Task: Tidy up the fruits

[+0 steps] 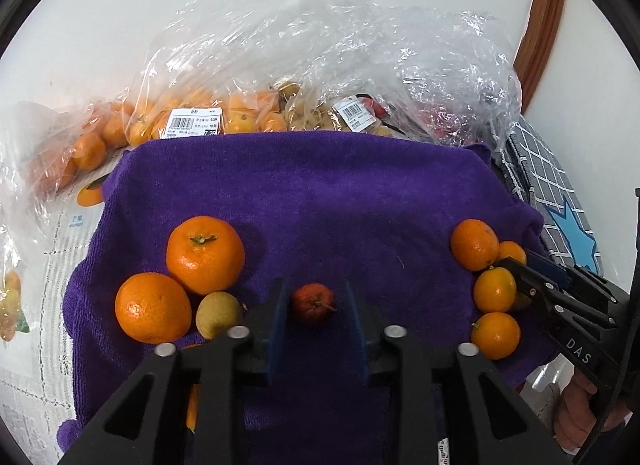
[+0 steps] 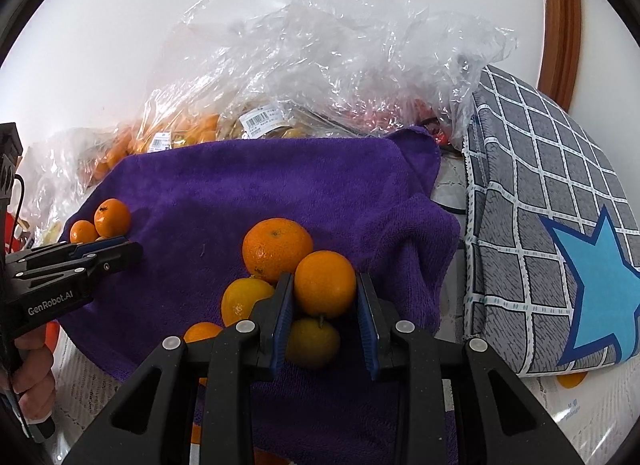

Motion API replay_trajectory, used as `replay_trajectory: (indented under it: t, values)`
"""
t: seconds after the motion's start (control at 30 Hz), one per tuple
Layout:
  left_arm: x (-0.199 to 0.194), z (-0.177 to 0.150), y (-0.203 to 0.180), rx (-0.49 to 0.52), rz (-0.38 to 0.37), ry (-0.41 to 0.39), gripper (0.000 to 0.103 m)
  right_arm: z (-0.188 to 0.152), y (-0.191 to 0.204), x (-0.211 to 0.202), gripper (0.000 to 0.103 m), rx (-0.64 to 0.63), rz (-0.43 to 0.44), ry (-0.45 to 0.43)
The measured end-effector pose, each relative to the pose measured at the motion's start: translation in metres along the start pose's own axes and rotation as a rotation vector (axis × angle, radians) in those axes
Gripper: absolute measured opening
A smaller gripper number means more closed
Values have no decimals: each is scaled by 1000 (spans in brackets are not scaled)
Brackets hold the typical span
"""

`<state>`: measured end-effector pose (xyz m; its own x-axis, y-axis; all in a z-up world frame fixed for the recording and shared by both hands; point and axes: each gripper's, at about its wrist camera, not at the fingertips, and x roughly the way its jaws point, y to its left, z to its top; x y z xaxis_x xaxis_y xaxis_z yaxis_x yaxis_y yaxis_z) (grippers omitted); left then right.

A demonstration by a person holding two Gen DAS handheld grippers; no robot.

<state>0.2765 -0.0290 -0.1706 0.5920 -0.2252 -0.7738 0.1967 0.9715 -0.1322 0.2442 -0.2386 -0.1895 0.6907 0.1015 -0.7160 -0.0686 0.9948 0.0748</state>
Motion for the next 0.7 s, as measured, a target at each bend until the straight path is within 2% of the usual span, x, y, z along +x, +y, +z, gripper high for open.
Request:
replay_trajectory:
  t: [0.1, 0.23, 0.3, 0.47, 0.6, 0.7]
  values:
    - [0, 0, 1, -1, 2, -3, 38, -1, 1, -2, 37, -1, 3, -3]
    - [-2, 2, 2, -7, -1, -6, 43, -2, 3, -4, 51, -4, 21, -16]
    - [-5, 2, 2, -7, -1, -12, 46, -2, 3, -6, 55, 1, 30, -20]
    - [-17, 6, 1, -6, 5, -25, 49, 2, 6, -13, 57, 19, 51, 2]
    - [-37, 7, 1, 3, 43, -53, 53, 4, 6, -38, 59, 81, 83, -15]
    - [-55, 5, 2, 13, 68, -76, 53, 3, 14, -61, 60, 65, 56, -34]
